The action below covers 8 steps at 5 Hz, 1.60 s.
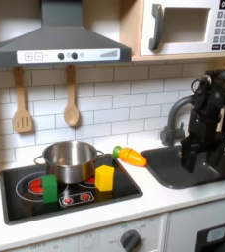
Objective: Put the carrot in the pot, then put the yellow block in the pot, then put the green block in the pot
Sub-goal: 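Put the carrot in the pot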
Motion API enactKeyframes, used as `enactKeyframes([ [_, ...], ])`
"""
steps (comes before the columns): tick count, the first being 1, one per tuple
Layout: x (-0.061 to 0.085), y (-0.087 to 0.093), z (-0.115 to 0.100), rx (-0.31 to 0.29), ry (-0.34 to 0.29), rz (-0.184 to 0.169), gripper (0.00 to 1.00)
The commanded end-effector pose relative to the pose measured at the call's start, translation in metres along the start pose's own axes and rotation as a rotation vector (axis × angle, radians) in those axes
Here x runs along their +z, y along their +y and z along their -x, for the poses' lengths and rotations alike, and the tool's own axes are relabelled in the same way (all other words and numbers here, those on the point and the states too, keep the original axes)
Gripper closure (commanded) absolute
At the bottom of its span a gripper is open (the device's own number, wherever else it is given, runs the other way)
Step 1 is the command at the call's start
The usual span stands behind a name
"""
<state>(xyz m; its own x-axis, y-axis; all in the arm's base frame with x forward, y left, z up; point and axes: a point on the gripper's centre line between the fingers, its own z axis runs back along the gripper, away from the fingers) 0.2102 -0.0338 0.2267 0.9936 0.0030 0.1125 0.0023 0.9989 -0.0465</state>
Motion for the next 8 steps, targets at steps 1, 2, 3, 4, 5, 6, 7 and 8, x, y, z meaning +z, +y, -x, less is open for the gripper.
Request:
enactKeyframes([
  [1, -0.012, -0.007, -0.062, 0.070, -0.023, 0.016, 0.00],
  [2, -0.010, -0.011, -0.100, 0.072, -0.052, 0.019, 0.00],
  [3, -0.011, -0.019, -0.134, 0.142, -0.065, -0.003, 0.00],
  [4, -0.013, -0.006, -0.150, 0.290, -0.090, 0.040, 0.00],
  [5, -0.015, 0.004, -0.162, 0.331, -0.110, -0.007, 0.00],
  [6, -0.027, 0.013, -0.171, 0.409, -0.092, -0.018, 0.00],
  [7, -0.042, 0.015, -0.169, 0.393, -0.066, -0.018, 0.00],
  [8, -0.046, 0.022, -0.182, 0.396, -0.085, -0.025, 0.00],
])
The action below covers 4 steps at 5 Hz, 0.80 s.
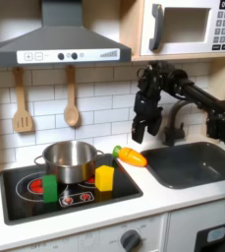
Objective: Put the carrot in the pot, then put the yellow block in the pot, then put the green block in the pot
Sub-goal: 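Put the carrot in the pot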
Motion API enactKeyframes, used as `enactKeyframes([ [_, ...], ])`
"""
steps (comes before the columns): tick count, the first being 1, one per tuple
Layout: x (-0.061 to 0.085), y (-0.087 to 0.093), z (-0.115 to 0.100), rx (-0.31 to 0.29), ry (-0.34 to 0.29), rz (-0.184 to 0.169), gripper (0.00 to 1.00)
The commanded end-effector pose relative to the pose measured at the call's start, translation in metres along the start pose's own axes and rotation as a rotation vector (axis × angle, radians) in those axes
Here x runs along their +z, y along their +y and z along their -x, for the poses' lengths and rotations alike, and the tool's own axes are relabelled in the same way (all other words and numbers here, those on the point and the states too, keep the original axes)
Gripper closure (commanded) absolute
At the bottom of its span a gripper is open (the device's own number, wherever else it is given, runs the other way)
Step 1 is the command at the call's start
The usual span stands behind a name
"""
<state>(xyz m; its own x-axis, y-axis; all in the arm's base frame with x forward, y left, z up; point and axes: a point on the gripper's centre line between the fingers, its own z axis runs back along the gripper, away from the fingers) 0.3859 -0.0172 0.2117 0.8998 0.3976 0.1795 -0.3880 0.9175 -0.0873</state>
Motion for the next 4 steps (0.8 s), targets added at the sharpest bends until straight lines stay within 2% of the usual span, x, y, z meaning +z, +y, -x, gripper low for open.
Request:
enactKeyframes([
  [1, -0.030, 0.004, -0.012, -0.013, 0.033, -0.017, 0.00],
  [2, -0.042, 0.000, -0.015, -0.031, 0.043, -0.023, 0.00],
  [3, -0.049, 0.003, -0.018, -0.017, 0.057, -0.033, 0.00],
  [4, -0.054, 0.001, -0.019, -0.014, 0.066, -0.022, 0.00],
])
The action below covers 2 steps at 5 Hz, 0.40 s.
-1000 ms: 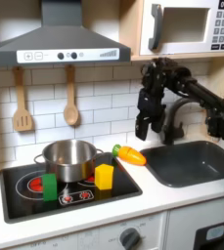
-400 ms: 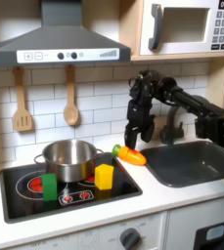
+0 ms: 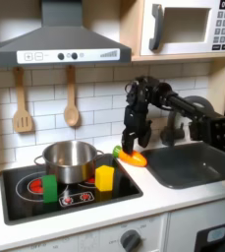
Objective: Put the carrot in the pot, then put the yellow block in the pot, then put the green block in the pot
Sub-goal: 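Put the carrot in the pot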
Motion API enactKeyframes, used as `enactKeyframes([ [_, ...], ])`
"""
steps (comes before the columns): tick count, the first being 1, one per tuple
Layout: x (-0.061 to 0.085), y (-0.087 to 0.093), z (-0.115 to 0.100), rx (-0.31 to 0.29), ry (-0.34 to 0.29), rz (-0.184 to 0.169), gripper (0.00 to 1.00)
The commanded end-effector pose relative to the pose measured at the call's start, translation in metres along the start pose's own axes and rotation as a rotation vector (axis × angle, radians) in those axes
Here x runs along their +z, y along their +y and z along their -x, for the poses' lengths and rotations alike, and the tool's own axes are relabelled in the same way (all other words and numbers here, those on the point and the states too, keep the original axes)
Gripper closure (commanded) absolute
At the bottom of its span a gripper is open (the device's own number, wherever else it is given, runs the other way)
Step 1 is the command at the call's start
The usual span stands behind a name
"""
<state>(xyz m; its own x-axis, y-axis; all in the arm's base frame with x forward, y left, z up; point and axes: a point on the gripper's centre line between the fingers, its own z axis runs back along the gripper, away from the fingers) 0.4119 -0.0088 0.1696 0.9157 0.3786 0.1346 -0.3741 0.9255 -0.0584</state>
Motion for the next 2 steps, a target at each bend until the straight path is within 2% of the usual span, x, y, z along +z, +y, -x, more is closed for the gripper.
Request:
enactKeyframes([
  [1, -0.0155, 0.0026, 0.0013, 0.014, 0.038, -0.003, 0.00],
  [2, -0.0123, -0.0001, -0.0016, 0.008, 0.030, 0.004, 0.00],
])
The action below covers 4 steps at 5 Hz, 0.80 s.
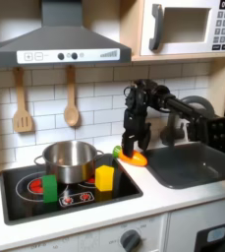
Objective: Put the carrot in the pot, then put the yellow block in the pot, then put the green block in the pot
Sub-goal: 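Put the carrot in the pot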
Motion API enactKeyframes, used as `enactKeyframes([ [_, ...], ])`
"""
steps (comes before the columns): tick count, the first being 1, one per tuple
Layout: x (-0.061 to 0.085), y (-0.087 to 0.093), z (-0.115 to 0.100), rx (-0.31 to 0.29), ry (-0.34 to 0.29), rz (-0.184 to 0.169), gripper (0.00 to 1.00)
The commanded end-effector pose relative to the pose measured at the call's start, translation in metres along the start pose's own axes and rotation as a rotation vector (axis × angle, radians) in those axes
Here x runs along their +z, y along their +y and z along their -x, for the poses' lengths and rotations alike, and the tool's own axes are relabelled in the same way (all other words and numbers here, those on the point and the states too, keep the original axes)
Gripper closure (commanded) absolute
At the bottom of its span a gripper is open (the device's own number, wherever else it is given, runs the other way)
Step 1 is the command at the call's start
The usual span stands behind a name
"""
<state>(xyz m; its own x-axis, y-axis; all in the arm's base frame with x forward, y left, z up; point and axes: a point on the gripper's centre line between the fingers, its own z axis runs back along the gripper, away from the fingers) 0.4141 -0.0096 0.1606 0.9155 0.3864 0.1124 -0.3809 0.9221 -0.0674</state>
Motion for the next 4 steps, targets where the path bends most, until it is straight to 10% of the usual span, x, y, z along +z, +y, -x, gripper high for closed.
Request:
enactKeyframes([
  [1, -0.012, 0.004, -0.002, 0.027, 0.021, 0.000, 0.00],
  [4, -0.027, 0.015, 0.008, 0.031, 0.066, -0.009, 0.00],
])
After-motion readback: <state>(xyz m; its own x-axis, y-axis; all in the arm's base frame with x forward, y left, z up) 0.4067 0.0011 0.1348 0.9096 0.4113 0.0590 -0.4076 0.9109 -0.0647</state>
